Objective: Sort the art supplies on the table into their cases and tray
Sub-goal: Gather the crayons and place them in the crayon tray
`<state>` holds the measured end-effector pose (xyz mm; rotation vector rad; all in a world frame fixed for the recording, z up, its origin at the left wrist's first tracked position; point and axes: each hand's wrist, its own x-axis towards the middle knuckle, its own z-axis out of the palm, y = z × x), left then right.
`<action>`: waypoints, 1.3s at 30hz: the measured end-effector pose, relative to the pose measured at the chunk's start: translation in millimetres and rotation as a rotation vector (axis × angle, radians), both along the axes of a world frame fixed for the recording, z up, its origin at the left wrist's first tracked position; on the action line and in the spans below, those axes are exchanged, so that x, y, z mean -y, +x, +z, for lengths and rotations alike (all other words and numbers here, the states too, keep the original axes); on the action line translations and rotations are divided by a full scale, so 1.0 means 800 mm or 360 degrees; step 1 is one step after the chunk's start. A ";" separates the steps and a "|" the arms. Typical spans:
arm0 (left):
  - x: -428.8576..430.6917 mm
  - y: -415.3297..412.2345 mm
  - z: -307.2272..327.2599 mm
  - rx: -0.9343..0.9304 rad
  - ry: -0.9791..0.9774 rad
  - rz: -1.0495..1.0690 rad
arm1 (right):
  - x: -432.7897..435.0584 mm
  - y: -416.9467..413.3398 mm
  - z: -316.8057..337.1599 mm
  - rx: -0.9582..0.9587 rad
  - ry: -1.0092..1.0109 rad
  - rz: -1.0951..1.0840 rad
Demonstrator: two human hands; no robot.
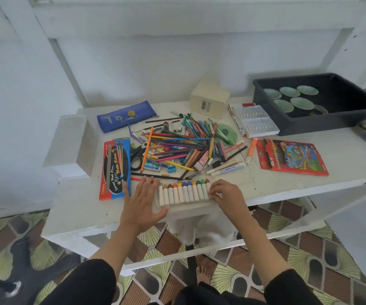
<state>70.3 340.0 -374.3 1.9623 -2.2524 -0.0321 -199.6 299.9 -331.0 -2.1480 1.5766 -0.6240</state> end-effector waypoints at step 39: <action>-0.001 -0.011 0.009 0.0192 0.0068 0.0297 | 0.427 0.133 0.051 -0.0545 0.0219 0.0780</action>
